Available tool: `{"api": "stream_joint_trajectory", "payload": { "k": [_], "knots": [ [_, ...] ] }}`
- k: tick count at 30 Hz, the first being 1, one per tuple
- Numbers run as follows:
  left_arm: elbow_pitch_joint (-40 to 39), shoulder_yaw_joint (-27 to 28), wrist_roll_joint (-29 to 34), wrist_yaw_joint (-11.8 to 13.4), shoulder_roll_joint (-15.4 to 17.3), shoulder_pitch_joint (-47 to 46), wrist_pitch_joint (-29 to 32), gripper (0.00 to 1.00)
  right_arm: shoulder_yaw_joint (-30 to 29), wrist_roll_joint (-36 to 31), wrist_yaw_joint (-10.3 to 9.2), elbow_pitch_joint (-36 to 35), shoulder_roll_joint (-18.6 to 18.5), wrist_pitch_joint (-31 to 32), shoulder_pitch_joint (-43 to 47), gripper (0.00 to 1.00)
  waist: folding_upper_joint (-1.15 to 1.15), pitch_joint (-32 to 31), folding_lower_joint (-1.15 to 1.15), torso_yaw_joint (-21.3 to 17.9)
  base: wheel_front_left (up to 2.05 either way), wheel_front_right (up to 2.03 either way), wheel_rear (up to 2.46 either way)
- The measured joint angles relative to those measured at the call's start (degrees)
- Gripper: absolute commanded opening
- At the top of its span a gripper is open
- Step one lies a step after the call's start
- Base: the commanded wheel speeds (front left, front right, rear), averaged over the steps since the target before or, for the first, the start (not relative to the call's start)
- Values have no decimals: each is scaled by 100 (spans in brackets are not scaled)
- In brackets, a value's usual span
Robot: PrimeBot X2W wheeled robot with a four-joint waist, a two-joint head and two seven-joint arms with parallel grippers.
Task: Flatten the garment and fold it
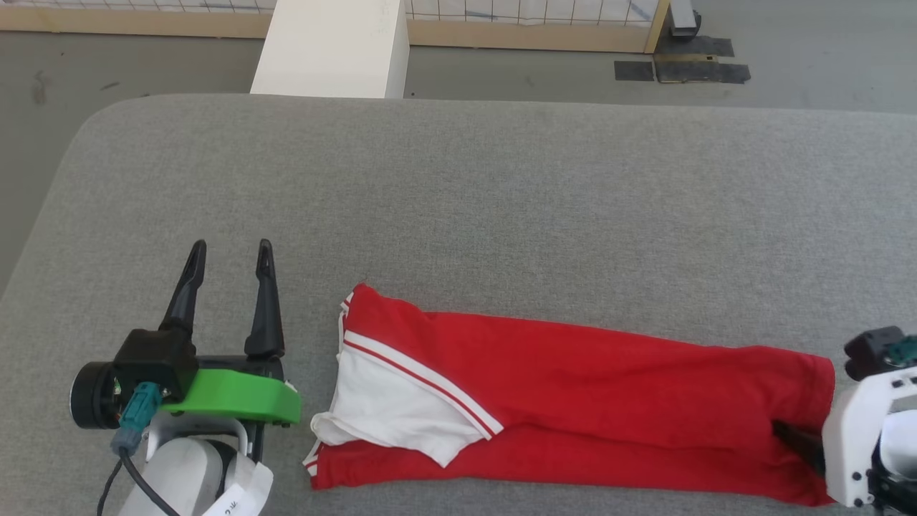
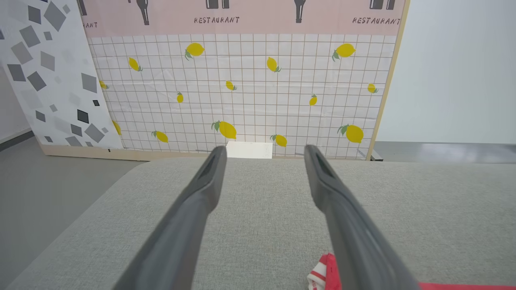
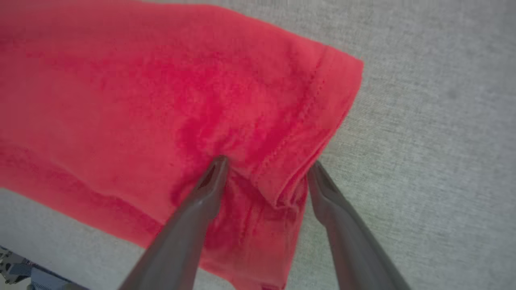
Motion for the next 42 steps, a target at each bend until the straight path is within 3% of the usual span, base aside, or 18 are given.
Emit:
{"api": "stream_joint_trajectory", "payload": {
  "k": [8,9,10,11,19,23,32,37,42],
  "knots": [
    [-20,227,218,-207,-287,22,-14,100,570,198,0,207,-131,-56,-324,100,0,-28,0,-3,0,0,0],
    [-19,252,232,-212,-322,25,-14,100,587,210,0,260,-149,-49,-354,89,0,-23,0,-1,0,0,0],
    [-5,289,240,-248,-358,31,-14,100,609,231,4,315,-167,-30,-389,33,0,-18,0,1,0,0,0],
    [1,322,253,-268,-386,45,-14,100,620,248,5,356,-175,-24,-418,0,0,-12,0,1,0,0,0],
    [30,527,322,-447,-590,94,-14,100,348,290,48,792,-257,-33,-574,0,0,25,0,-14,0,0,0],
    [49,581,464,-514,-681,124,-14,100,-55,246,51,1259,-455,-86,-616,0,0,17,0,-12,0,0,0],
    [167,666,564,-706,-806,131,-14,100,-1050,-693,41,2544,-768,-226,-847,0,0,14,0,-33,0,0,0],
    [218,678,601,-764,-870,135,-14,100,-969,-1040,41,2436,-755,19,-938,0,0,-57,0,-53,0,0,0],
    [267,737,601,-853,-899,215,-14,100,-535,-983,3,1359,-827,878,-905,0,0,-180,0,-87,0,0,0]
  ]
}}
